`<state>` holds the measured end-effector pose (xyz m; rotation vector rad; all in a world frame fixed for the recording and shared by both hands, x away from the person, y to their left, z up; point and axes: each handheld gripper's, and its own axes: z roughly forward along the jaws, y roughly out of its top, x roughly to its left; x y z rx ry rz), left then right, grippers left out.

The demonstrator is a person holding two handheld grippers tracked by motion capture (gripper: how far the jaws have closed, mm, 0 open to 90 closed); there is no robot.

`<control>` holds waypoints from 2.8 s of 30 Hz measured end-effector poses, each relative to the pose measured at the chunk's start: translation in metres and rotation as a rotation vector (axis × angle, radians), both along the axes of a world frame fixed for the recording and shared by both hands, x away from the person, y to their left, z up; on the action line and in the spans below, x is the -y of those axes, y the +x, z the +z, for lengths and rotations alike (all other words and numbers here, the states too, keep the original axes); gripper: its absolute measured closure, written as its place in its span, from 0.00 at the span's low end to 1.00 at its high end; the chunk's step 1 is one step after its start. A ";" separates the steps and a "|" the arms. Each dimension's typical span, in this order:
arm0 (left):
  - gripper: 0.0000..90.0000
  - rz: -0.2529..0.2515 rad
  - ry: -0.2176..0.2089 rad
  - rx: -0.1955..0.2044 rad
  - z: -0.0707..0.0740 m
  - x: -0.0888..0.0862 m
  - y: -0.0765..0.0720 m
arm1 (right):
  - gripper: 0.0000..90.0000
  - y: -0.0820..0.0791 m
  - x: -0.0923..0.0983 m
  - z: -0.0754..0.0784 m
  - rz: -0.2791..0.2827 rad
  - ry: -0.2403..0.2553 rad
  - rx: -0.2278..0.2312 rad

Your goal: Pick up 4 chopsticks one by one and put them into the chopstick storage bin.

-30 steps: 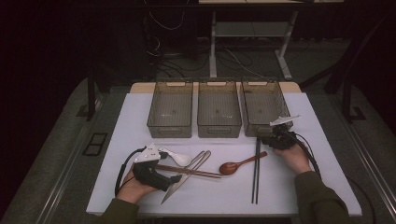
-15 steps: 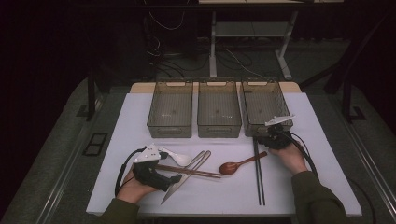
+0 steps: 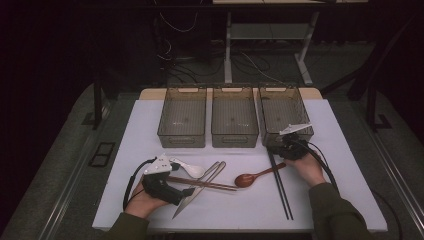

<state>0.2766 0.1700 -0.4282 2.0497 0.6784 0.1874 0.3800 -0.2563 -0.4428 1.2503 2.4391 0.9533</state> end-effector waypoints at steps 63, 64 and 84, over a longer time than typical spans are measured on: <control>0.00 0.004 -0.010 0.007 0.002 -0.001 -0.002 | 0.69 -0.073 0.016 0.025 0.125 0.101 0.019; 0.00 0.004 -0.011 0.007 0.002 -0.001 -0.002 | 0.69 -0.073 0.016 0.025 0.125 0.101 0.019; 0.00 0.001 -0.004 0.010 0.002 -0.002 -0.003 | 0.92 -0.105 0.028 0.011 0.155 0.064 -0.041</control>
